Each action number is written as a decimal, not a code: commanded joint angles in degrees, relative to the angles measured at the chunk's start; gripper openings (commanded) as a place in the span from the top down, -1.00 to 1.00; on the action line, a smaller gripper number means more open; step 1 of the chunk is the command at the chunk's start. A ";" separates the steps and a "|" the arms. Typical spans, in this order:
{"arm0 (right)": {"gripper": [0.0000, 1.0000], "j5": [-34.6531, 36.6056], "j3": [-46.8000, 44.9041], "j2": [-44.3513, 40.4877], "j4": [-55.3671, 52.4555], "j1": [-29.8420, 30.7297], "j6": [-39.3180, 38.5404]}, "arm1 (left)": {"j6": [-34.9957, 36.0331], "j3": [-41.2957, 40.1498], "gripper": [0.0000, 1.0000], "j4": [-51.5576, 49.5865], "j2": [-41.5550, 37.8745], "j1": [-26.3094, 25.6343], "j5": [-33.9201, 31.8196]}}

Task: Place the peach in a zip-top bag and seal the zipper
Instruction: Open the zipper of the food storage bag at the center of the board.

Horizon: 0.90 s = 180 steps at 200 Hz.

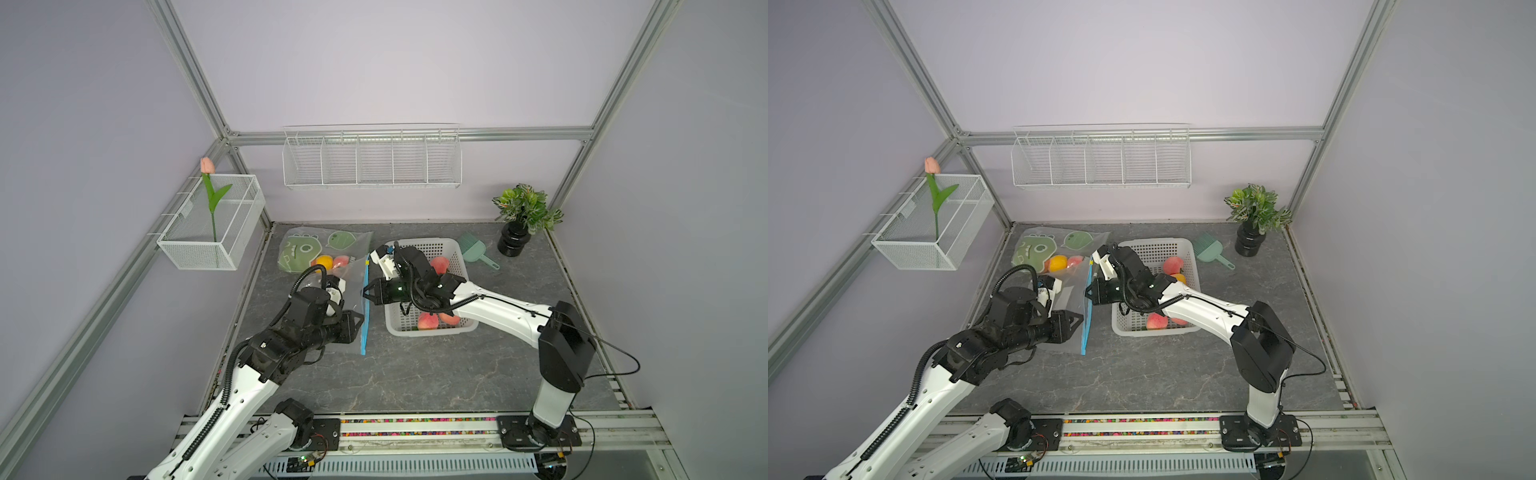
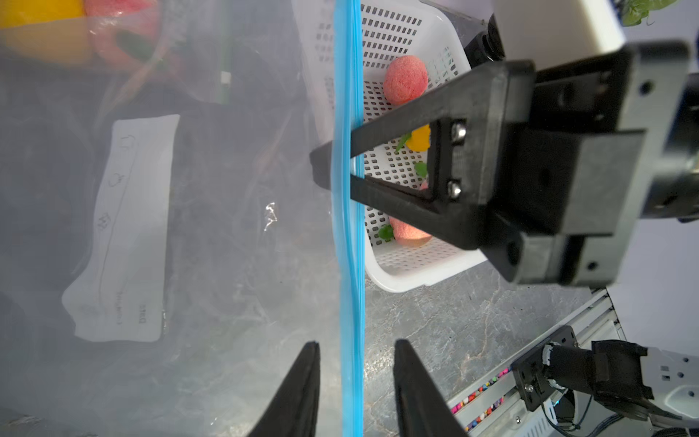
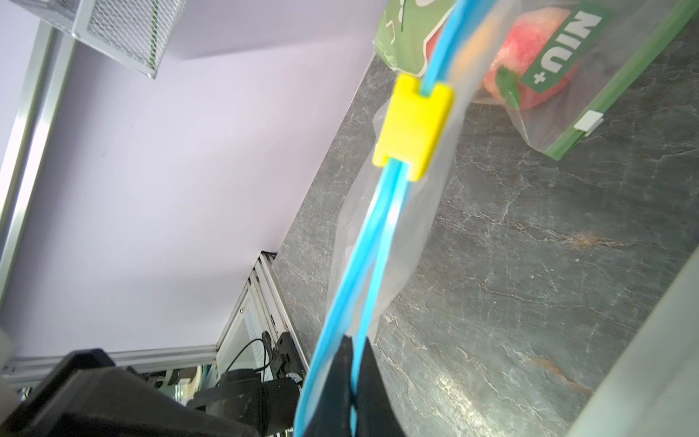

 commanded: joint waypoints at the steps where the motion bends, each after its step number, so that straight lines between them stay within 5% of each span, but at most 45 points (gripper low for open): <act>1: 0.86 2.60 -1.67 -1.79 2.50 1.07 6.46 | 1.10 -0.67 0.25 2.96 0.24 0.04 0.76; 107: 0.86 4.11 -1.96 -1.05 3.45 2.20 7.50 | 4.46 2.05 0.22 2.94 7.01 -0.84 -10.08; 180: 0.86 3.61 -1.89 -0.65 3.31 2.24 7.66 | 4.38 1.88 0.52 5.18 8.03 -1.16 -10.45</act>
